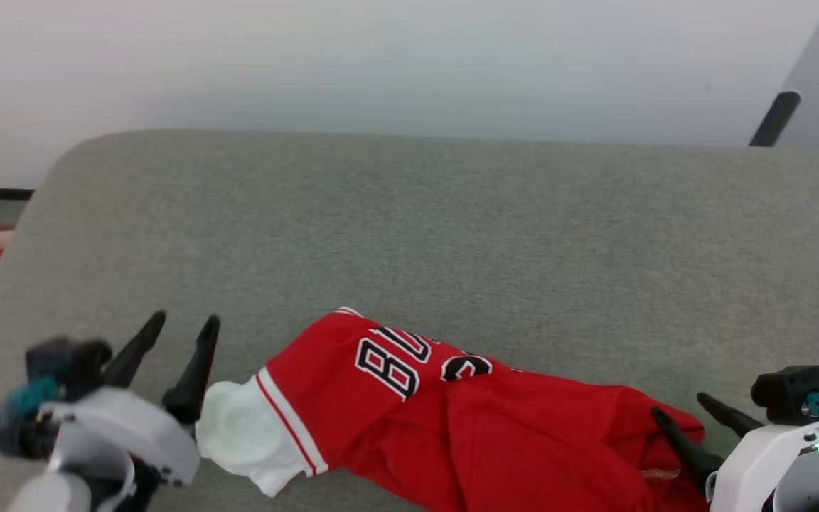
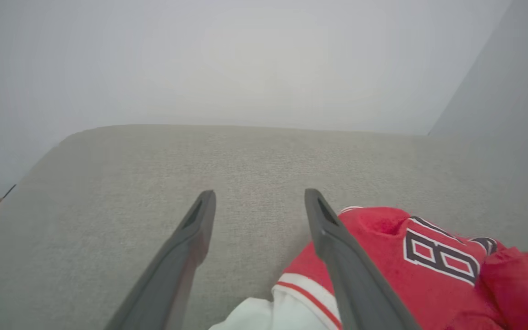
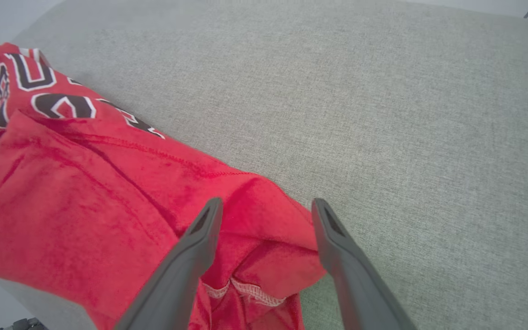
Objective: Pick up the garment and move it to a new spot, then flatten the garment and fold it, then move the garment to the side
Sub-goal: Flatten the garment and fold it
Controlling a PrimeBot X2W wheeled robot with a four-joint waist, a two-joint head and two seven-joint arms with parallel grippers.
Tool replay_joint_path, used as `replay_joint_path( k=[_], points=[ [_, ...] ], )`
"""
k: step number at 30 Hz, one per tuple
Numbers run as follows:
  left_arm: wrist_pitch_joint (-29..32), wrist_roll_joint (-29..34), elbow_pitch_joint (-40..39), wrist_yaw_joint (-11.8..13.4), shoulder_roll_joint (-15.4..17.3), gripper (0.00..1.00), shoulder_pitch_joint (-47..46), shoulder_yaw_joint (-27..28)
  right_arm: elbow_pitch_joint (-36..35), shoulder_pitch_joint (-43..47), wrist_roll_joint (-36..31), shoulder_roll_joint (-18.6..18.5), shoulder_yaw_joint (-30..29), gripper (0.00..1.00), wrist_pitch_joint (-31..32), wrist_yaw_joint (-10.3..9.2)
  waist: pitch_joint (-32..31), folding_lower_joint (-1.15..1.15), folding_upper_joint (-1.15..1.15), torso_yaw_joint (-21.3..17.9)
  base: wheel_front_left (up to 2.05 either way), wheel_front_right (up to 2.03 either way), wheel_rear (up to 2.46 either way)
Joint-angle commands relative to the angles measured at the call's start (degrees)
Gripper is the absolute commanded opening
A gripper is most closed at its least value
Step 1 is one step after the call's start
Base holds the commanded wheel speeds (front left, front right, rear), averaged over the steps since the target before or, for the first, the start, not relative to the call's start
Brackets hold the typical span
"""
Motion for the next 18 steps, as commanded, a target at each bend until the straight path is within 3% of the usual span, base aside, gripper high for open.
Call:
replay_joint_path(
  k=[1,8,18],
  points=[
    [2.98,-1.77,-1.42,-0.53,0.68,1.0,-1.44,-0.51,0.44,-0.88,-0.25,0.41,-0.73,1.0,-1.06,0.01,0.75,0.0,0.0,-1.13,0.0,0.0,0.0],
    [20.95,-10.44,-5.29,-1.64,3.7,1.0,-7.21,-3.11,2.58,-1.52,-0.6,1.41,-1.9,1.0,-3.11,0.0,1.56,0.0,0.0,-3.35,0.0,0.0,0.0],
    [40.05,-15.98,-7.77,0.15,6.23,1.0,-14.39,-7.82,6.48,-3.53,-0.03,1.88,-1.88,1.0,-6.45,0.0,2.86,0.0,0.0,-6.38,0.0,0.0,0.0]
  ],
)
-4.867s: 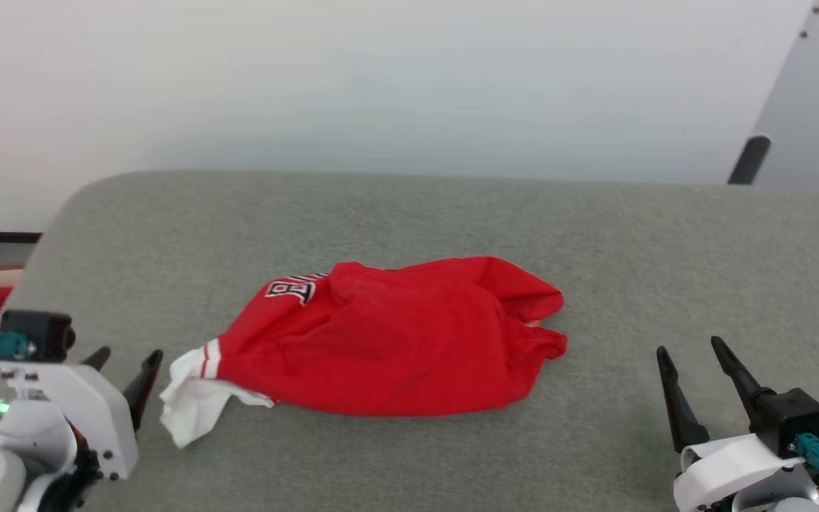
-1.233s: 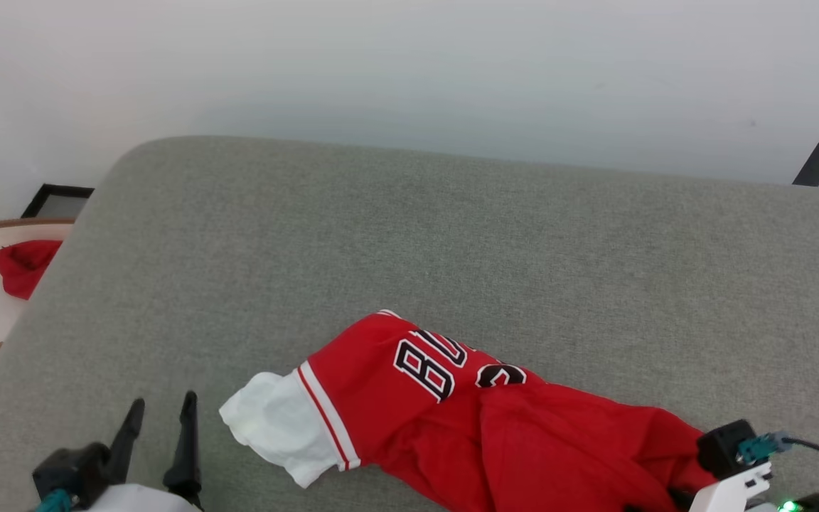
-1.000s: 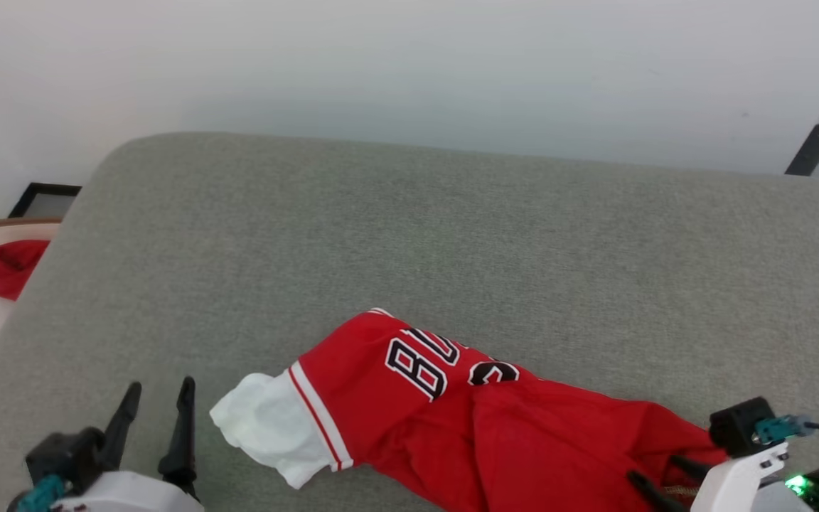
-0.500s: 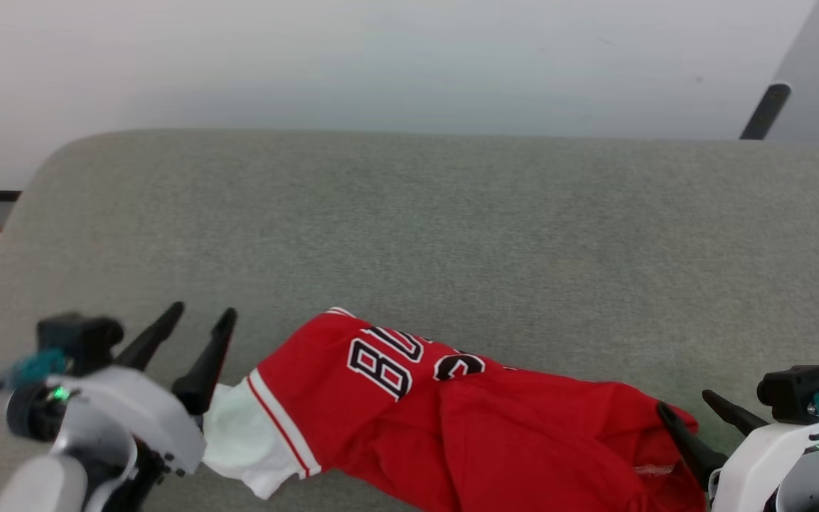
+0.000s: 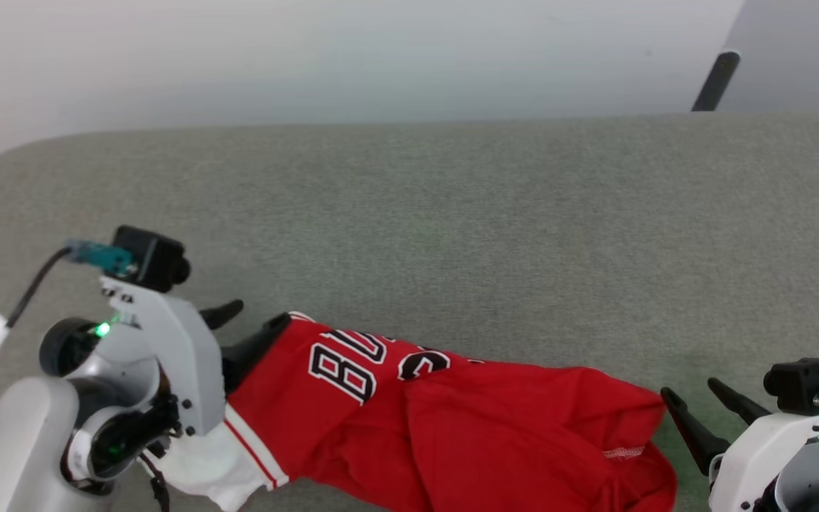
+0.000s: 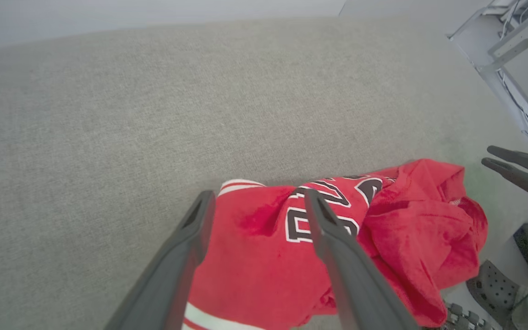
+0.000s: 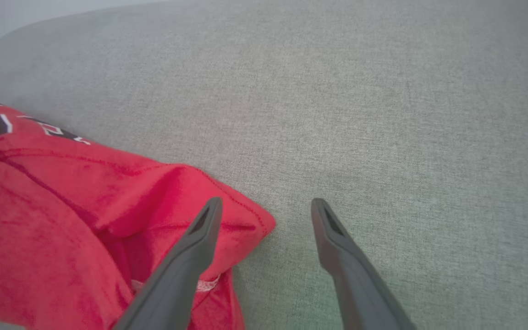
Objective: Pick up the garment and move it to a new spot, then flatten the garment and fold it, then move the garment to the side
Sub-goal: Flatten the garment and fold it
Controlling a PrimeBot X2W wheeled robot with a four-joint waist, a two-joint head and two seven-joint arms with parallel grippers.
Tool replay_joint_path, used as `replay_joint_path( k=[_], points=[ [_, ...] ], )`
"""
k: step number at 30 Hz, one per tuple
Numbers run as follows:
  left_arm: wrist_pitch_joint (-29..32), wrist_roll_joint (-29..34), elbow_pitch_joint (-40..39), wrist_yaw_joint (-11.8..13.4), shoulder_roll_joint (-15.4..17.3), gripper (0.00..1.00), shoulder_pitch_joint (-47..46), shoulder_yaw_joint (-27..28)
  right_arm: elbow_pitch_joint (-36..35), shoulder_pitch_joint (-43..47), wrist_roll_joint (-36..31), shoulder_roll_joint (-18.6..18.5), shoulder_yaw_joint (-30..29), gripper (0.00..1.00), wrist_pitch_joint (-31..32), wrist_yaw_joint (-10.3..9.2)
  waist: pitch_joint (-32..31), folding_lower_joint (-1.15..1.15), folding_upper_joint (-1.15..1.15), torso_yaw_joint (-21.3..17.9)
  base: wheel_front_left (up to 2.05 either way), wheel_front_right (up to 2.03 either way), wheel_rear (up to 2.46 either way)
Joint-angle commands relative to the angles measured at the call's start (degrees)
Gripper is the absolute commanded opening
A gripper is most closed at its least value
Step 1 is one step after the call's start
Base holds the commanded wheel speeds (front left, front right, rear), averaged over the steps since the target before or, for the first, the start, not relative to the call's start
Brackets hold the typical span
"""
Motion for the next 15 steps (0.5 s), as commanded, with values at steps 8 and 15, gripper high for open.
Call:
replay_joint_path(
  k=[8,15],
  points=[
    [7.57,2.69,2.81,1.08,2.51,1.0,-1.79,-4.7,2.16,-2.18,1.01,0.1,0.78,1.0,-1.79,0.01,1.89,0.0,0.0,-2.74,0.0,0.0,0.0],
    [10.2,3.79,7.93,1.31,2.22,1.0,-3.4,-7.1,2.87,-3.11,1.3,-0.25,0.94,1.0,-2.25,0.01,3.28,0.0,0.0,-3.57,0.0,0.0,0.0]
  ],
)
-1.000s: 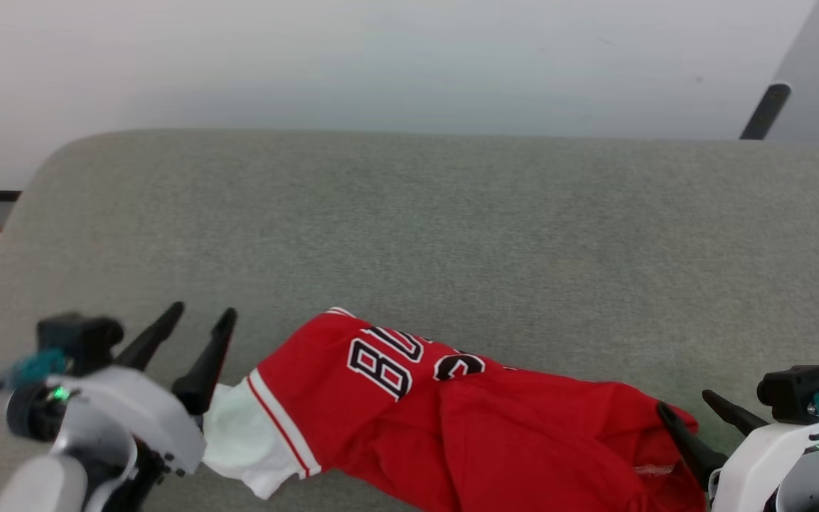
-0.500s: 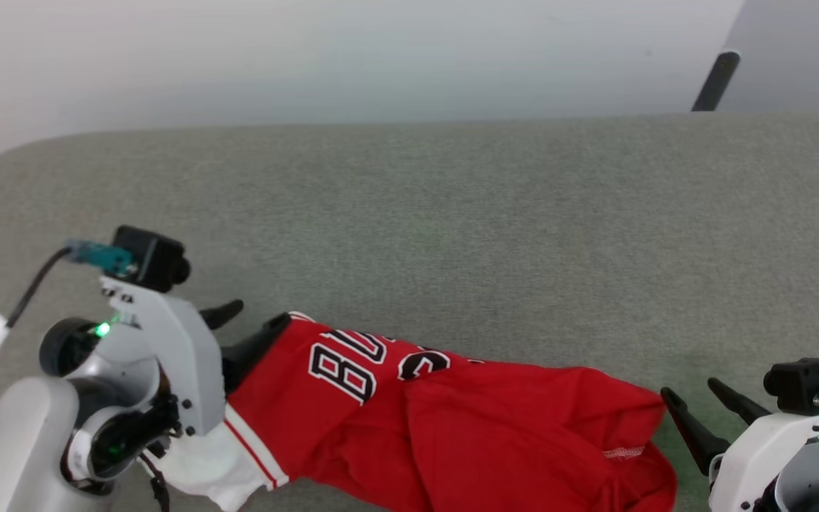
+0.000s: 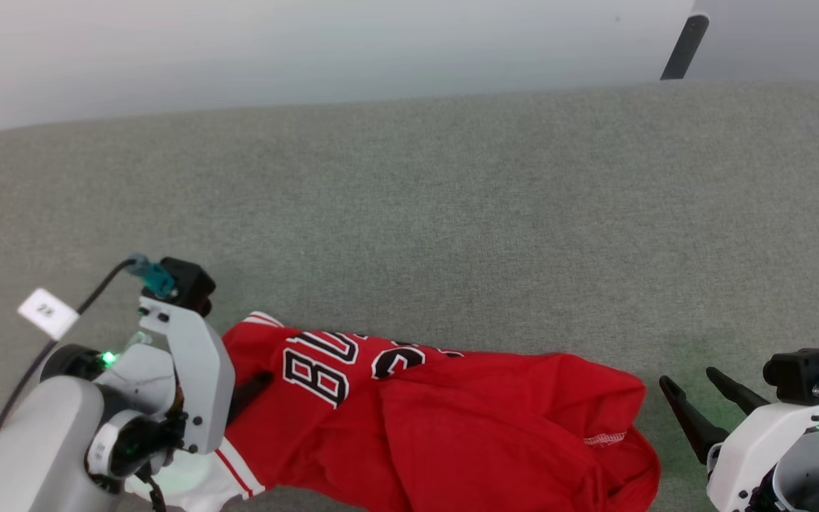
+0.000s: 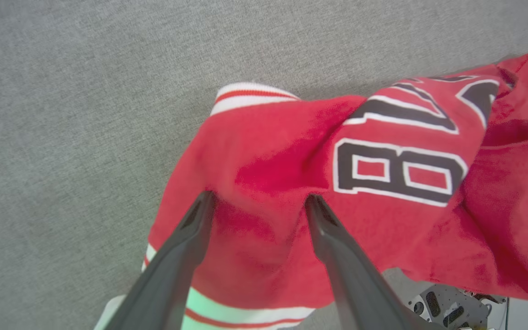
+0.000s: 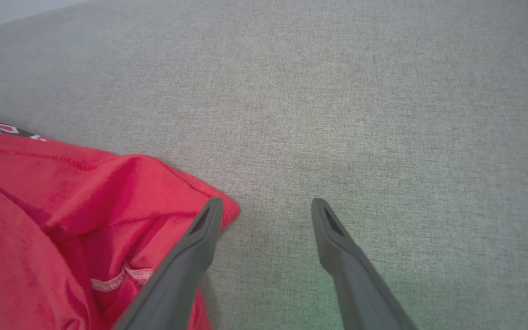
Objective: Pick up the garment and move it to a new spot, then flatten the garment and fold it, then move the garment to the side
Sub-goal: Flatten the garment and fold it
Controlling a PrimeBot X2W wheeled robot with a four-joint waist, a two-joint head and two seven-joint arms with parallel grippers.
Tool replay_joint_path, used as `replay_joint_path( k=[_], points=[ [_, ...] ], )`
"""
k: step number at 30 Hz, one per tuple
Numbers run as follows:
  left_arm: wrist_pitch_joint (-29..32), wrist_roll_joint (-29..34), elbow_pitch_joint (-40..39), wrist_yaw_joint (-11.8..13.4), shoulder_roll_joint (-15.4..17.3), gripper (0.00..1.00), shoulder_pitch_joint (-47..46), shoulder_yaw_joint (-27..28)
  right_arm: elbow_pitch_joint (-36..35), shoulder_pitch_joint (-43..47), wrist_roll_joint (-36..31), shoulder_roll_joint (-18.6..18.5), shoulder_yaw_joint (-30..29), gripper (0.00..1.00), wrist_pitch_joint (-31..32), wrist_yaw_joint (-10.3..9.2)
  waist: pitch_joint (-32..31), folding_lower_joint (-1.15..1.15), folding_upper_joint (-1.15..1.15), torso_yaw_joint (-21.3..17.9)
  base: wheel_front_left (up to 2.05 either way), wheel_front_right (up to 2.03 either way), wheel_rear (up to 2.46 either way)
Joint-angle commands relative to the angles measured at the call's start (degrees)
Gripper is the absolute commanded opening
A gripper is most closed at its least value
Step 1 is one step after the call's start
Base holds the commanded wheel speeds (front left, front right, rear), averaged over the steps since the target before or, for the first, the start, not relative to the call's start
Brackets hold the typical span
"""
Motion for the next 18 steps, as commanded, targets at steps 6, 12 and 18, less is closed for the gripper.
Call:
replay_joint_path(
  k=[6,12,18],
  points=[
    [1.34,-0.45,4.71,-0.61,-1.54,0.0,-3.38,-1.46,0.37,-1.58,0.51,-0.23,0.32,1.0,-0.6,0.0,1.37,0.0,0.0,-0.52,0.0,0.0,0.0],
    [0.34,0.64,4.39,-1.55,-0.67,0.0,-5.84,-1.67,0.53,-1.86,0.43,-0.31,0.15,1.0,-1.08,0.0,1.7,0.0,0.0,-0.49,0.0,0.0,0.0],
    [-3.64,2.65,2.46,-3.44,0.38,0.0,-11.2,-3.44,1.02,-2.06,0.32,-0.28,0.33,1.0,-1.64,0.0,1.79,0.0,0.0,-0.41,0.0,0.0,0.0]
  ],
)
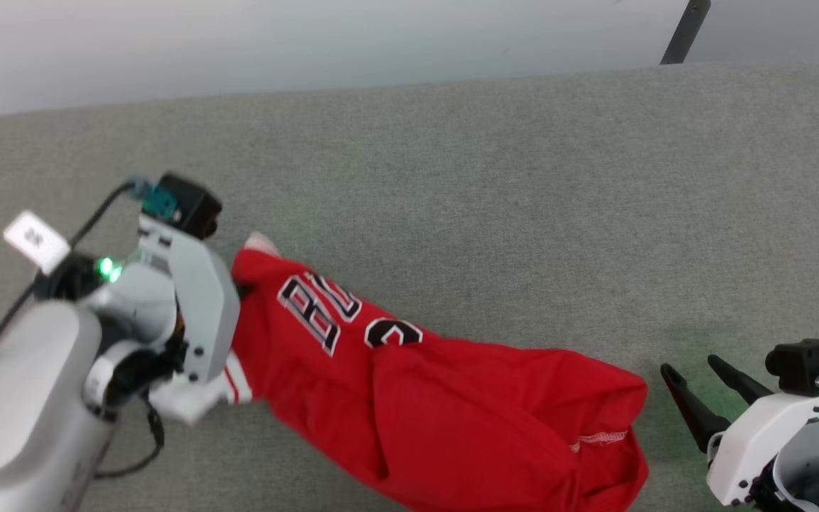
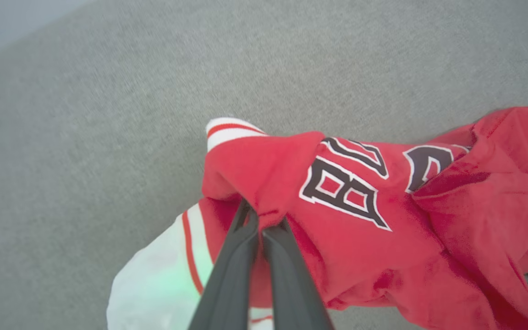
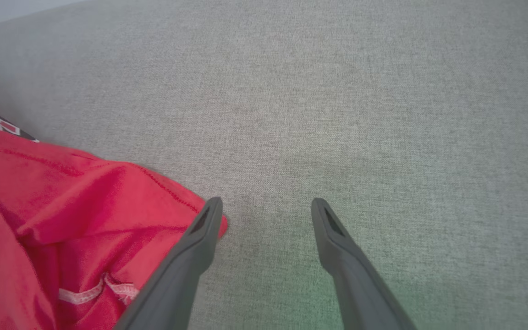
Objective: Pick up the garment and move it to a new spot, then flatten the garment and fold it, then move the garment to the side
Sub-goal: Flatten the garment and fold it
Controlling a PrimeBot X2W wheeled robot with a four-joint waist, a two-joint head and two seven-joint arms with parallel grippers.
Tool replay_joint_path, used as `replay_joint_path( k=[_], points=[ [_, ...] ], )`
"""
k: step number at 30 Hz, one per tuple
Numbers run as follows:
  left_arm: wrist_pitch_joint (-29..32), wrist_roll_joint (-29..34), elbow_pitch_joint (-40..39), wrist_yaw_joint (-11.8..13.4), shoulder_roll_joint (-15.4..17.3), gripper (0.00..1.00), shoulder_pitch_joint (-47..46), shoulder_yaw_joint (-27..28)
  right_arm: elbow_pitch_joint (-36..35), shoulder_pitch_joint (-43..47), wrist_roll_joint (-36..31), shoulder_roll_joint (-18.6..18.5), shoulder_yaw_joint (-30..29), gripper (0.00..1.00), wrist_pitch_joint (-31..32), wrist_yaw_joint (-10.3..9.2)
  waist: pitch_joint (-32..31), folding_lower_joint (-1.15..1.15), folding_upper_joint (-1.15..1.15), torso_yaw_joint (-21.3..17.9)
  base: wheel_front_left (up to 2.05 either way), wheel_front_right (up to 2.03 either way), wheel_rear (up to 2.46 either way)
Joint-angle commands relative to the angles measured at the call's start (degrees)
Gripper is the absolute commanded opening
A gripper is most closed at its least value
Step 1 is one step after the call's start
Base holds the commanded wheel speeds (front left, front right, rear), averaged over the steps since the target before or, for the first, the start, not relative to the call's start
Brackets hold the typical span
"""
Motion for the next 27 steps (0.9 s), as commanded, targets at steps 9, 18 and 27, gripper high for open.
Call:
replay_joint_path(
  k=[9,18,27],
  points=[
    [-6.78,-1.41,-2.22,-0.76,1.3,0.0,-13.43,-10.06,0.57,-2.16,0.2,0.52,1.21,1.0,-1.04,0.01,0.87,0.0,0.0,-1.91,0.0,0.0,0.0],
    [-15.39,-5.55,-0.29,-0.78,0.66,0.0,-26.18,-21.49,1.98,-3.09,0.29,1.11,1.77,1.0,-2.24,0.02,2.25,0.0,0.0,-5.07,0.0,0.0,0.0],
    [-20.31,-9.63,7.88,-0.78,0.35,0.0,-31.35,-32.15,2.92,-4.22,0.62,1.65,2.67,1.0,-3.59,0.01,4.28,0.0,0.0,-7.69,0.0,0.0,0.0]
  ],
)
